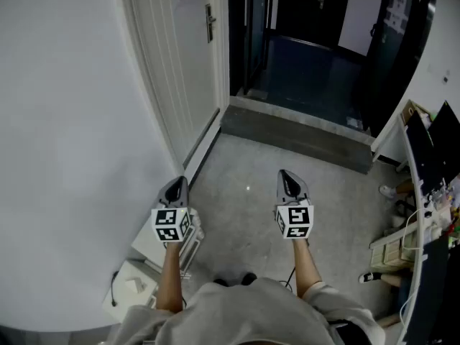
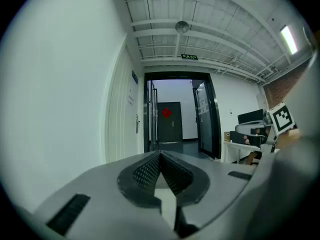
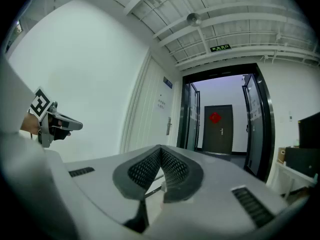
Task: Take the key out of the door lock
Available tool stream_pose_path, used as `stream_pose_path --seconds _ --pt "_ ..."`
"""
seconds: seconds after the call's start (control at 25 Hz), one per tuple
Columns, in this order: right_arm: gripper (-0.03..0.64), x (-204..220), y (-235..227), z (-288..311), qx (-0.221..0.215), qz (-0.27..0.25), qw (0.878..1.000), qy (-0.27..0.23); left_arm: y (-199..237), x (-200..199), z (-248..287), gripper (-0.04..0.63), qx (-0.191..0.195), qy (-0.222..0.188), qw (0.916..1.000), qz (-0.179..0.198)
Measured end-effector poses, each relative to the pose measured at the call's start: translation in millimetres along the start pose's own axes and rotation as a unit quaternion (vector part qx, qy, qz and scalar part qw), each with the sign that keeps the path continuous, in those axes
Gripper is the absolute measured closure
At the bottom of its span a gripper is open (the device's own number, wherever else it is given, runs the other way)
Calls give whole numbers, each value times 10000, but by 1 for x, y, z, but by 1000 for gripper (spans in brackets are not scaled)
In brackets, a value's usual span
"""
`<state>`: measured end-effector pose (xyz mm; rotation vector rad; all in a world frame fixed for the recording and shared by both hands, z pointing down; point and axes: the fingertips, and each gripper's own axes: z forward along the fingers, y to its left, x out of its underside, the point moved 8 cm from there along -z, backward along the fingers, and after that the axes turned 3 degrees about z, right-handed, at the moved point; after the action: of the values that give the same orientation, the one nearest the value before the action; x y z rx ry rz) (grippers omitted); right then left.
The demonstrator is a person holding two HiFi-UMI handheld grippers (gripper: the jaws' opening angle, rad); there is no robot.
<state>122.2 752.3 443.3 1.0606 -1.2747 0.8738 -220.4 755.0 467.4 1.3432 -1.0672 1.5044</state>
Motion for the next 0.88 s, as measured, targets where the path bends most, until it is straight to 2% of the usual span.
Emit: stream_pose_path --seconds 0.56,0.88 --pt "594 9 -19 -2 -79 149 9999 35 -23 -2 10 578 56 22 10000 -12" --pt "594 14 -47 6 -273 99 9996 -3 -50 -3 29 578 -69 44 10000 5"
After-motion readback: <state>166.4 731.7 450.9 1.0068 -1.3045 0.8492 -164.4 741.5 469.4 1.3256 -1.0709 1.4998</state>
